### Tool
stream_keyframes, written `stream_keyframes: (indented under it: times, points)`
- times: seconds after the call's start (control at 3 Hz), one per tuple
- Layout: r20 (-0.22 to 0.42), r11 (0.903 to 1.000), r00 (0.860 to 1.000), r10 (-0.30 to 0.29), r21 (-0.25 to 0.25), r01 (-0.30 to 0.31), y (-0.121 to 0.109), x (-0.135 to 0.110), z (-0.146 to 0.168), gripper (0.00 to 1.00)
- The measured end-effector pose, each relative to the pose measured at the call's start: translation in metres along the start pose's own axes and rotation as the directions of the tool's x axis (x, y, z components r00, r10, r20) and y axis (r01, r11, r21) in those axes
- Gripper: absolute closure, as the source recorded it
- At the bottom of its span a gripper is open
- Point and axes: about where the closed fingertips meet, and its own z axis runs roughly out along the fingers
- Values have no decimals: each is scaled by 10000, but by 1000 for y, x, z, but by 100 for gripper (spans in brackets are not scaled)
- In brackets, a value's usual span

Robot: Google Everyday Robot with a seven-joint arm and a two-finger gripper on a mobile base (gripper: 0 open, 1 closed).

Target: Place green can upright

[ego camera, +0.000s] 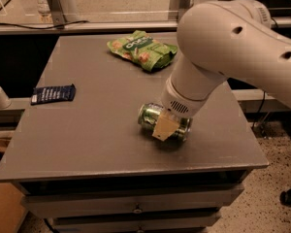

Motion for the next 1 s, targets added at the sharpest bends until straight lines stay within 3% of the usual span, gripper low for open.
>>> stream_keyframes:
  times: [0.33, 0.67, 1.0]
  points:
    - [684, 9999, 9976, -70, 101, 63, -8, -20, -23, 100]
    - [2035, 9998, 9789, -170, 130, 146, -27, -38, -45, 100]
    - [3546, 9990, 9342, -382, -90, 442, -42, -48, -59, 100]
